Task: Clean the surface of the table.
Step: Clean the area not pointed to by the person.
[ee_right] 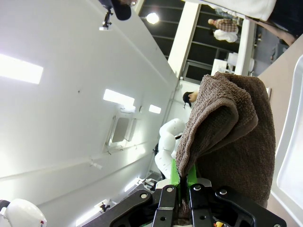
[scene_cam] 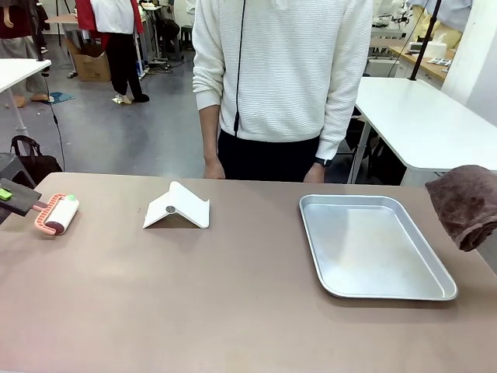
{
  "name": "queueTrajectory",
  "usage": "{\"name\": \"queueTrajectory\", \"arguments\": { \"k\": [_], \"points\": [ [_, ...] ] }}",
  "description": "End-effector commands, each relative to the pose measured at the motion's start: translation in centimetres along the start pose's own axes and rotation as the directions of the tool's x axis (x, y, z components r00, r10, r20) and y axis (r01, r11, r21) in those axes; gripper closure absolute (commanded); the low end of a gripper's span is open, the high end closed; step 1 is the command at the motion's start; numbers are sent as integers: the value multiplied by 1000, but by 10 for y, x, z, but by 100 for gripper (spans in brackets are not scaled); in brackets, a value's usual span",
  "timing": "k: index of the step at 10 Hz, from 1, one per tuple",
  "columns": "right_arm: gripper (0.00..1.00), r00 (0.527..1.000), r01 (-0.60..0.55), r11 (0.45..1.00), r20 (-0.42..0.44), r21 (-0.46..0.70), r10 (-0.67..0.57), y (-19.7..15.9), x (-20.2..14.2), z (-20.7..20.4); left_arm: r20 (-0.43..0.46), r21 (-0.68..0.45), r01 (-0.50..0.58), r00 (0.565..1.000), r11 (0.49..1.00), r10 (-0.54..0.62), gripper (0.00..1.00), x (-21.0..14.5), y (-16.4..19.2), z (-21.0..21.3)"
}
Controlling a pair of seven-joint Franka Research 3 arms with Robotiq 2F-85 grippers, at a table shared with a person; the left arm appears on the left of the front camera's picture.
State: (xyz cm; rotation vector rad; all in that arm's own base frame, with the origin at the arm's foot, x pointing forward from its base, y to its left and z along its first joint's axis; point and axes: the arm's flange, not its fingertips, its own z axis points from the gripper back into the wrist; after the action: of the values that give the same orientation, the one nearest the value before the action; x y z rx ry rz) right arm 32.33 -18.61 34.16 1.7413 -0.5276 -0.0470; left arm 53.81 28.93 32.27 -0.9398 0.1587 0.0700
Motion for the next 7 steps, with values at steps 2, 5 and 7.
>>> {"name": "queueTrajectory", "arguments": {
  "k": [2,5,7],
  "points": [
    [94,1000,16,1000,-8,-3,-16,6,1,-3,-100,85,1,995,996,7,80,-2,-6,-42],
    [94,1000,16,1000,-8,-3,-16,6,1,-3,-179,99,89,981,991,-70,80,4,-30,-72],
    [94,1000,16,1000,-8,-3,-16,6,1,-3,-182,16,247,954,969,-240,80,0,-61,-79]
  ]
}}
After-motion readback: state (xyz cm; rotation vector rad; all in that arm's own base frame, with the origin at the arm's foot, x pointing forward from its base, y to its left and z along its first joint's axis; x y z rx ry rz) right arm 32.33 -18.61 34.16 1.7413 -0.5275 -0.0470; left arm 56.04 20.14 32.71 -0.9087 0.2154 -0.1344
